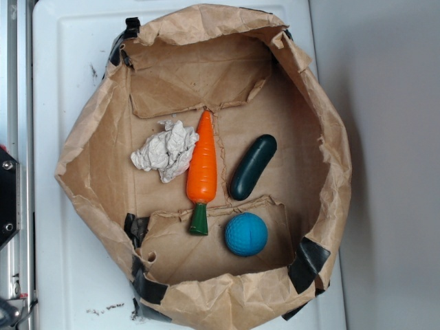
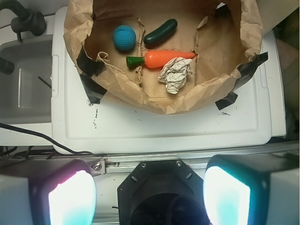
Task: Grab the white paper.
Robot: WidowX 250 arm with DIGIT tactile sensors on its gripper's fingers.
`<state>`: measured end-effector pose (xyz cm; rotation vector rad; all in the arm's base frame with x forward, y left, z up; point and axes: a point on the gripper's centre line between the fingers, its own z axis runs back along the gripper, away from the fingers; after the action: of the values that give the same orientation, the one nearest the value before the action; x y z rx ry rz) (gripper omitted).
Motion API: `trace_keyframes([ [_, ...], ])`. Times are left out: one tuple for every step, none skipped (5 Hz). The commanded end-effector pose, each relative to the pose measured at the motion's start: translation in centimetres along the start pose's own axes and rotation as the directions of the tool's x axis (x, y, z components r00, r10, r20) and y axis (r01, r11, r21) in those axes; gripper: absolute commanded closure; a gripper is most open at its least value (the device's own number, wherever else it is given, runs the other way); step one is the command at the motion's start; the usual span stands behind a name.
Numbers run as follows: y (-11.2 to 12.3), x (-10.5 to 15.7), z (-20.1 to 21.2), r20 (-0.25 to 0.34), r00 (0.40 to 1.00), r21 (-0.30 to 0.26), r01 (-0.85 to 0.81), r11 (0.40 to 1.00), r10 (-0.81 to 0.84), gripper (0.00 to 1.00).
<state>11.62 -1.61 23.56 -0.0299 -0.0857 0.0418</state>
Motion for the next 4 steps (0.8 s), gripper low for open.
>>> trace_keyframes([
  [0.0, 0.0, 0.0, 0.000, 1.000, 0.000, 0.000, 1.000, 0.000, 0.00],
  [1.4, 3.1, -2.7, 0.035, 0.999, 0.039, 0.020, 0.999, -0.021, 0.00],
  [1.9, 6.6, -3.5, 0.082, 0.980, 0.078, -0.189, 0.979, 0.182, 0.00],
  [2.7, 10.2, -3.8, 0.076, 0.981, 0.062, -0.184, 0.981, 0.179, 0.00],
])
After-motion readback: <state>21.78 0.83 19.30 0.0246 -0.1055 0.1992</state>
